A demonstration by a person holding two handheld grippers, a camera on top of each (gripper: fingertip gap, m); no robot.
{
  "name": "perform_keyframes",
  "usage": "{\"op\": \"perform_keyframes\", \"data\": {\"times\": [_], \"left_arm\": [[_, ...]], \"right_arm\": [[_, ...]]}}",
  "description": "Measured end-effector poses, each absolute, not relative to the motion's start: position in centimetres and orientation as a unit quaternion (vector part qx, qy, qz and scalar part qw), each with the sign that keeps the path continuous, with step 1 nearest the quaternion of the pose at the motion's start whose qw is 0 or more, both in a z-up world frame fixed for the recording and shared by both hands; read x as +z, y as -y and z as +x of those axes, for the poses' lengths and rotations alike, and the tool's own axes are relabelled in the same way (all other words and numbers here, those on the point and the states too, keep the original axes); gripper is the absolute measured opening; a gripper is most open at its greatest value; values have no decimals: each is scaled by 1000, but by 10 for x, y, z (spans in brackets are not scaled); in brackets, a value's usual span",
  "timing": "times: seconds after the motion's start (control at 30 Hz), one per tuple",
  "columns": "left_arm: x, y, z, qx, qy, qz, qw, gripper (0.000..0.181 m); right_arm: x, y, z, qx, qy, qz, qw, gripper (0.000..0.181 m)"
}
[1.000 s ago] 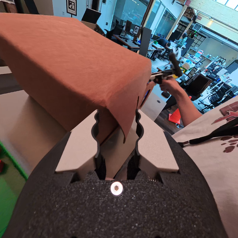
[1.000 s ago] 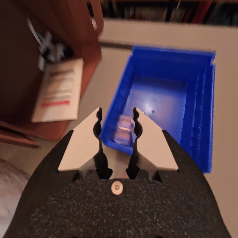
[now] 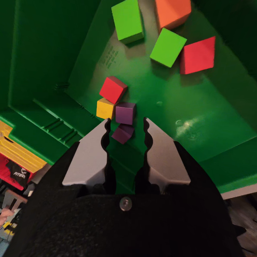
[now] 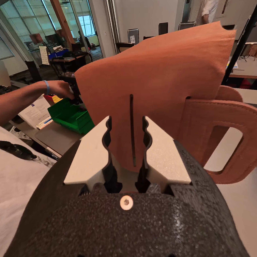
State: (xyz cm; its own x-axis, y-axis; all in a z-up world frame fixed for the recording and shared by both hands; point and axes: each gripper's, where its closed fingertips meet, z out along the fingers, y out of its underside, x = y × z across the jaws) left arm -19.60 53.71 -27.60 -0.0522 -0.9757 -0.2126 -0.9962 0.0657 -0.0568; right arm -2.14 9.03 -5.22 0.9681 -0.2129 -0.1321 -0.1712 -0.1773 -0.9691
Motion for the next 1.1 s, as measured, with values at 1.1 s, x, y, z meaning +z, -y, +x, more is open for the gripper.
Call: {"op": "perform_keyframes", "data": {"times": [1.1], "left_arm": [[15,-296,99,-29,-893,-434,118,29]], "right_arm": [[25,-94,-53,31,55,-733,678,43]]}}
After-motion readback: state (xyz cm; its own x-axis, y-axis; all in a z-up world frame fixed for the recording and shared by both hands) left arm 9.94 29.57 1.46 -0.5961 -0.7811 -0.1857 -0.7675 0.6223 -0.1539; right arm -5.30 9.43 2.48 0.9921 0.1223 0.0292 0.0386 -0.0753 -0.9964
